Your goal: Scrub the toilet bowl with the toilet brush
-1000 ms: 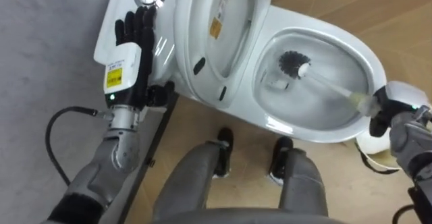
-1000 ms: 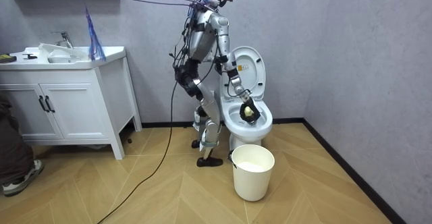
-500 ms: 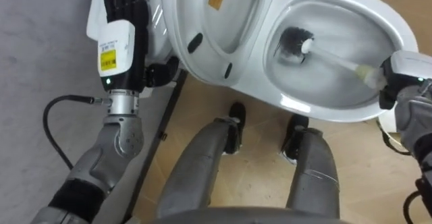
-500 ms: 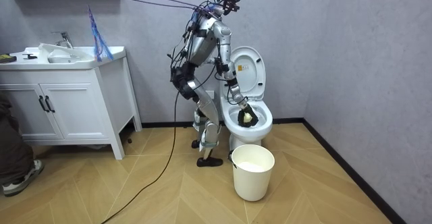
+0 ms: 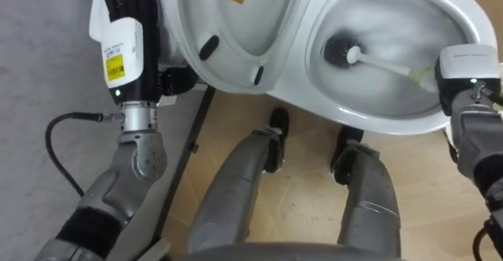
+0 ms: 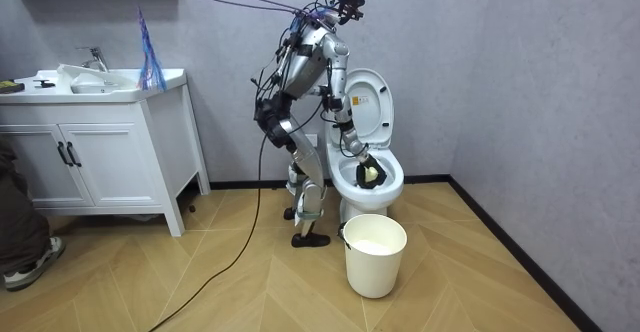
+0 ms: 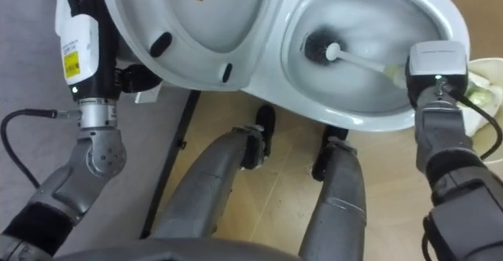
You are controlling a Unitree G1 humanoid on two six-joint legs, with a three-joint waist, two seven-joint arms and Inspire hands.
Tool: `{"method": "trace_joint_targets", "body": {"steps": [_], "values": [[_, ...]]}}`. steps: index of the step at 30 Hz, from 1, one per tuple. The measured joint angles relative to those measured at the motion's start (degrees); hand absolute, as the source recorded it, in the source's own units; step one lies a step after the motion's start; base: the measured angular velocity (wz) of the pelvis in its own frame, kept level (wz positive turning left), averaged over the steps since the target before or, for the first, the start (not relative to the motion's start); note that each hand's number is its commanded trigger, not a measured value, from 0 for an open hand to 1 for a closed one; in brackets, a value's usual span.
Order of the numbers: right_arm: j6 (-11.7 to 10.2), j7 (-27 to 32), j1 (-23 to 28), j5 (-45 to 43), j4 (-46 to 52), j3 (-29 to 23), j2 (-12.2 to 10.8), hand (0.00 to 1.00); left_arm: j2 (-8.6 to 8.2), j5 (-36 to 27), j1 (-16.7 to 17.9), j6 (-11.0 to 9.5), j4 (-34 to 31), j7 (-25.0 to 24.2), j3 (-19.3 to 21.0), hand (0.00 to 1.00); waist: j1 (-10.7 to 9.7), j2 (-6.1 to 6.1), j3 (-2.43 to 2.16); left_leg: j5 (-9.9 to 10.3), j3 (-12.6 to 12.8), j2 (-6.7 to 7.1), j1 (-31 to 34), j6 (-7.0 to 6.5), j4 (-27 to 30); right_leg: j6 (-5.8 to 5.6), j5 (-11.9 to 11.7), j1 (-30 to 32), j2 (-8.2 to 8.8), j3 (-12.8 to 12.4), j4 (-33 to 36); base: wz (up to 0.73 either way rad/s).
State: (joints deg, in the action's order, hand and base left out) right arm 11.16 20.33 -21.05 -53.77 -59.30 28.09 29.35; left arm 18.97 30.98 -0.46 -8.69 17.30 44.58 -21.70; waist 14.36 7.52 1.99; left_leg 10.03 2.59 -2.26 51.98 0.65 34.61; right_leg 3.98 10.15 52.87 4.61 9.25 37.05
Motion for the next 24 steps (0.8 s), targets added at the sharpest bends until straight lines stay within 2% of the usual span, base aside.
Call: {"method": "trace_joint_targets", "body": {"steps": [3, 4, 7, 9, 12, 14, 15, 17, 19, 20, 22, 24], "values": [[-0.1, 0.8, -0.4, 2.1, -0.9, 1.3, 0.2, 1.0, 0.17, -2.3, -0.1, 0.0, 0.2, 0.2, -0.8, 0.0, 0.0, -0.1, 0.11, -0.1, 0.2, 0.05, -0.8, 0.14, -1.0, 0.06, 0.1, -0.5, 0.4, -0.2, -0.3, 0.0], [-0.3, 1.1, -0.7, 3.1, -1.1, 1.8, 0.4, 1.0, 0.25, -2.6, -0.1, 0.1, 0.1, 0.3, -1.0, 0.0, 0.0, -0.46, 0.36, -0.1, 0.3, 0.05, -0.9, 0.13, -1.1, 0.06, 0.1, -0.5, 0.44, -0.4, -0.3, 0.0], [-2.7, 3.8, -2.2, 10.1, -4.0, 3.0, 0.6, 1.0, 0.83, -3.9, -0.3, 0.0, -0.1, 0.7, -1.5, 0.0, -0.1, -0.89, 0.59, -0.1, 0.5, 0.17, -1.0, 0.09, -0.7, -0.01, 0.6, -0.3, 0.63, -0.7, 0.6, 0.04], [-5.8, 4.6, -3.1, 19.4, -5.3, 0.8, 1.2, 1.0, 2.55, -4.3, -0.4, -0.1, -1.0, 1.6, -1.6, 0.0, -1.4, -2.2, 0.72, -0.2, 0.8, 1.15, -0.2, -0.02, -0.8, -0.11, 1.4, 1.5, 1.81, -1.2, 2.8, 0.18], [-9.4, 4.4, -3.6, 28.4, -5.8, -3.4, 1.6, 1.0, 3.34, -4.3, -0.2, -0.1, -2.5, 2.1, -0.9, 0.0, -2.6, -3.75, 0.76, -0.5, 1.5, 1.72, 1.2, -0.19, -0.2, 0.09, 2.0, 3.5, 2.96, -1.4, 4.9, 0.11], [-10.9, 4.4, -3.9, 28.7, -5.4, -5.2, 1.6, 1.0, 3.34, -3.9, 0.1, 0.0, -4.0, 2.4, 0.1, 0.0, -4.0, -4.31, 0.88, -1.0, 1.4, 2.31, 2.5, -0.29, 0.2, -0.09, 2.2, 5.1, 3.53, -1.7, 6.1, 0.23], [-11.5, 4.5, -4.5, 28.5, -5.3, -5.4, 1.6, 1.0, 3.32, -3.9, 0.2, 0.0, -4.8, 2.4, 0.9, 0.0, -4.8, -4.78, 1.17, -1.2, 1.5, 2.59, 3.0, -0.39, 0.7, -0.09, 2.2, 5.9, 3.95, -1.8, 7.0, 0.17], [-11.7, 4.5, -4.9, 27.0, -4.7, -6.4, 1.4, 1.0, 3.27, -3.8, 0.2, 0.0, -5.1, 2.6, 1.6, 0.0, -5.8, -5.35, 1.29, -1.5, 2.0, 2.96, 3.5, -0.62, 1.3, -0.4, 2.4, 6.8, 4.22, -2.7, 8.0, 0.04], [-10.8, 4.5, -4.8, 23.1, -2.4, -7.0, 1.2, 1.0, 3.23, -3.7, 0.6, 0.1, -5.2, 2.6, 2.4, 0.0, -6.6, -5.62, 1.21, -1.3, 2.4, 2.9, 3.7, -0.64, 1.6, -1.1, 2.4, 7.1, 4.25, -3.1, 8.1, -0.13], [-9.9, 4.5, -4.8, 19.7, -0.9, -7.5, 1.1, 1.0, 3.13, -3.5, 0.7, 0.6, -5.2, 2.6, 2.8, 0.0, -6.7, -5.96, 1.08, -1.3, 2.9, 2.94, 3.5, -0.72, 1.5, -1.18, 2.1, 7.2, 4.42, -3.2, 8.1, -0.2], [-8.2, 4.5, -4.7, 15.2, 1.7, -8.3, 0.1, 1.0, 2.98, -2.4, 0.7, 1.3, -4.6, 2.5, 3.3, 0.0, -6.9, -5.66, 0.81, -1.3, 2.9, 2.66, 2.9, -0.77, 1.8, -1.22, 1.5, 6.3, 3.99, -3.3, 7.6, -0.2], [-6.0, 4.5, -2.8, 9.1, 6.8, -8.3, -2.5, 1.0, 2.8, -1.7, 0.7, 2.5, -4.2, 2.2, 3.3, 0.0, -6.9, -5.44, 0.57, -1.2, 2.5, 1.52, 2.2, -0.78, 1.9, -1.11, 0.5, 4.5, 2.74, -2.3, 5.4, -0.2]]}}
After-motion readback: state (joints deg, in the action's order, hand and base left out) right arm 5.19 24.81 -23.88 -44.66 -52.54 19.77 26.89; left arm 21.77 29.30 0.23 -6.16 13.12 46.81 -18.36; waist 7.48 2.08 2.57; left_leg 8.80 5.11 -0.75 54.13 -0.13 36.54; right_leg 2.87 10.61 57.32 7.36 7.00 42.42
